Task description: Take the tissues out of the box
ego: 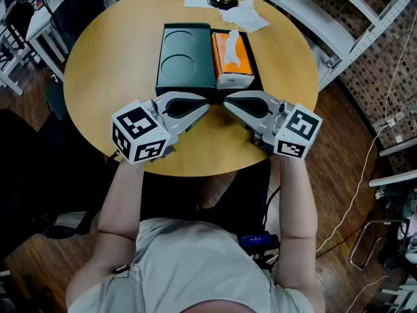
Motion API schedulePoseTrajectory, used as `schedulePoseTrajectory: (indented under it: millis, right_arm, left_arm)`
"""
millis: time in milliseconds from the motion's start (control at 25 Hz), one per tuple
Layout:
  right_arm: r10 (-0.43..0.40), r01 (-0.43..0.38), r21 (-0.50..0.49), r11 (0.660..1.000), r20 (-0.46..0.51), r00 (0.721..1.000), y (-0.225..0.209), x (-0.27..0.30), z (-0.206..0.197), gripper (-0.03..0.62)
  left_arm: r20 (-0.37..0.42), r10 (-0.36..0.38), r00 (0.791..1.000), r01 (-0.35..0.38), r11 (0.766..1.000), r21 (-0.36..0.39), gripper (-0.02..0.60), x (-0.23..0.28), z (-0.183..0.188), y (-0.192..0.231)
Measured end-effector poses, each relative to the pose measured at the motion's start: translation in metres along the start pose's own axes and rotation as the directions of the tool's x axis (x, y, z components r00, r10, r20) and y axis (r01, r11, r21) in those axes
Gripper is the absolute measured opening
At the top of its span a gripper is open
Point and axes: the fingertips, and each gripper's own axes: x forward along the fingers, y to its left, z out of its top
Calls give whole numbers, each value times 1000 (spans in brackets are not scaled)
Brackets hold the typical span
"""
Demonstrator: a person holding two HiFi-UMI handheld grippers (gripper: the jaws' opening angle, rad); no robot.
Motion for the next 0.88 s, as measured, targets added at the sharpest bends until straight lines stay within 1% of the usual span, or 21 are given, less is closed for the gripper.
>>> schedulePoseTrajectory:
  millis: [40,80,120,160,200,240,280,320,360,400,440,480,520,640,760,800,880]
  right_arm:
    - [-31,30,-89,996,-13,999,1,-3,16,3]
    - [-69,61,-183,981,-36,997,1,-6,31,12]
    - [-120,93,-282,955,-79,990,-2,-9,42,29]
    - [-186,119,-380,917,-146,971,-8,-11,48,49]
    - [-259,127,-471,873,-228,938,-17,-13,47,63]
    - [-323,108,-555,825,-307,895,-27,-12,42,75]
    - [-374,64,-628,776,-376,848,-38,-11,33,86]
    - [-417,8,-680,733,-440,796,-48,-10,22,103]
    - [-452,-50,-709,703,-500,739,-58,-10,9,111]
    - [-478,-102,-723,683,-549,685,-65,-10,-3,127]
    - [-496,-145,-729,669,-584,642,-71,-10,-12,127]
    - [-509,-175,-733,658,-604,613,-75,-9,-17,127]
    - [-519,-194,-736,648,-614,595,-78,-7,-19,127]
    - [-540,-238,-741,628,-635,552,-82,2,-22,126]
    - [-567,-281,-737,615,-661,492,-87,4,-34,127]
    - [-577,-288,-738,610,-663,478,-89,4,-37,124]
    - [-599,-295,-750,592,-654,461,-92,5,-40,120]
  left_arm:
    - [-2,-1,1000,1,1000,2,0,-1,0,1]
    - [-3,-1,1000,1,1000,3,0,-2,1,2]
    - [-4,-1,1000,1,1000,5,0,-3,1,3]
    - [-4,-2,1000,2,1000,6,0,-3,1,4]
    - [-5,-1,1000,1,1000,7,0,-4,1,4]
    - [-5,-1,1000,1,1000,7,0,-4,1,5]
    - [-7,-1,1000,1,1000,8,0,-4,1,5]
    - [-8,0,1000,0,1000,9,0,-4,0,5]
    - [-9,0,1000,0,1000,9,0,-4,0,5]
    - [-10,0,1000,0,1000,10,0,-4,0,5]
    - [-10,0,1000,0,1000,10,0,-4,-1,4]
    - [-10,-1,1000,1,1000,10,0,-4,-1,4]
    - [-9,-1,1000,1,1000,10,0,-4,0,4]
    - [-8,1,1000,-1,1000,9,0,-5,0,4]
    - [-8,2,1000,-2,1000,8,0,-5,1,4]
    - [-9,2,1000,-1,1000,8,0,-5,1,4]
    - [-10,-1,1000,1,1000,9,0,-5,1,4]
